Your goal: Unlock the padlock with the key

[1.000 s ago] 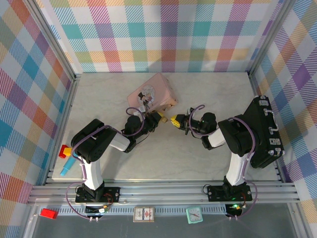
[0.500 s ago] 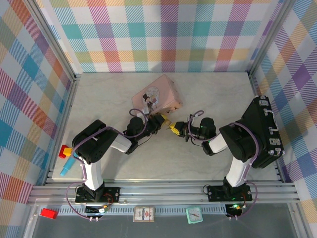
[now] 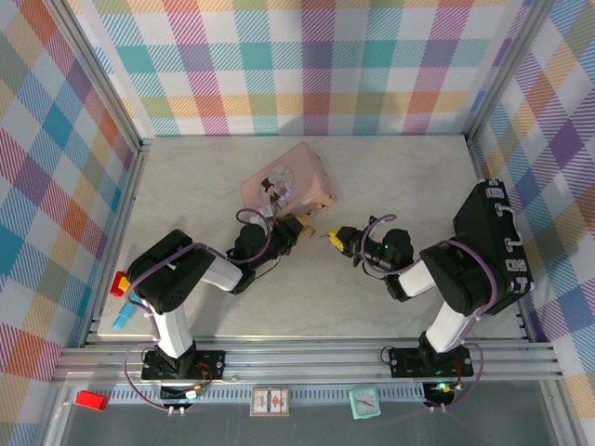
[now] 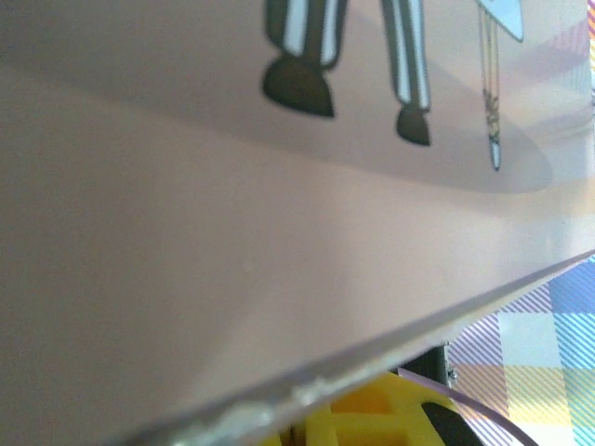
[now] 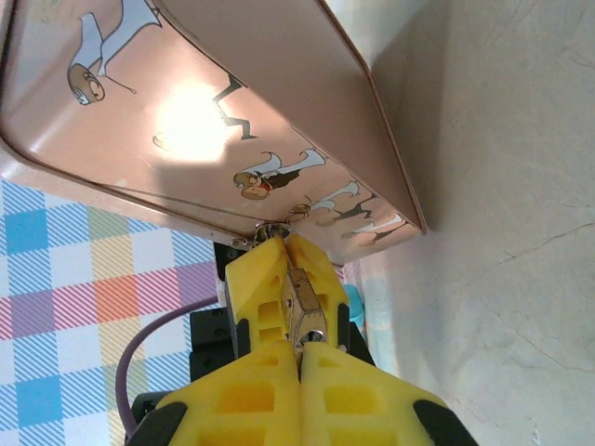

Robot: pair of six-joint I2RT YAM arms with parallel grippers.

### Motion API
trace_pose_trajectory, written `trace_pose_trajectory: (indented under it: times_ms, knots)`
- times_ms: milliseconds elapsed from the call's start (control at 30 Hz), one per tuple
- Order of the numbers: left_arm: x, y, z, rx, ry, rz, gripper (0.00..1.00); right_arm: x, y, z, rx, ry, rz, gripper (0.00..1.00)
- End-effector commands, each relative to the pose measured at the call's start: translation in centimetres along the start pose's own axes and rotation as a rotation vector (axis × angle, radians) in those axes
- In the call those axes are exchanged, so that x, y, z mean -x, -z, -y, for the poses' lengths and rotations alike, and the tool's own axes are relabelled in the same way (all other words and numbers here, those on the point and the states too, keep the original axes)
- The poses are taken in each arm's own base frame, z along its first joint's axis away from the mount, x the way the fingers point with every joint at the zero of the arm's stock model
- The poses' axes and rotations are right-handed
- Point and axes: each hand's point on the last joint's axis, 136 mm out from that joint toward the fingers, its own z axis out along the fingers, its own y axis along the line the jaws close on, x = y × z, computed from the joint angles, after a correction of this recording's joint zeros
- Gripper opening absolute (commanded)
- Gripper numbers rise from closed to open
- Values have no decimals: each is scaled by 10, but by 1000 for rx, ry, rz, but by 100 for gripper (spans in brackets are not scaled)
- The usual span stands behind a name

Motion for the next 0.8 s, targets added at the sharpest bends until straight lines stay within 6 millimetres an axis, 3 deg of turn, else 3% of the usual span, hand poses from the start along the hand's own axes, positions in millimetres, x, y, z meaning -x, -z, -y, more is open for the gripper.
trace_pose_trajectory:
  times_ms: [0, 167, 767]
  knots:
    - [18, 5, 29, -83, 47, 90, 0, 1, -8, -25, 76, 6, 20, 0]
    - [23, 5, 34, -109, 86, 115, 0, -1, -15, -37, 104, 3, 10, 0]
    - [30, 6, 29, -120, 198, 155, 0, -3, -27, -37, 108, 1, 13, 0]
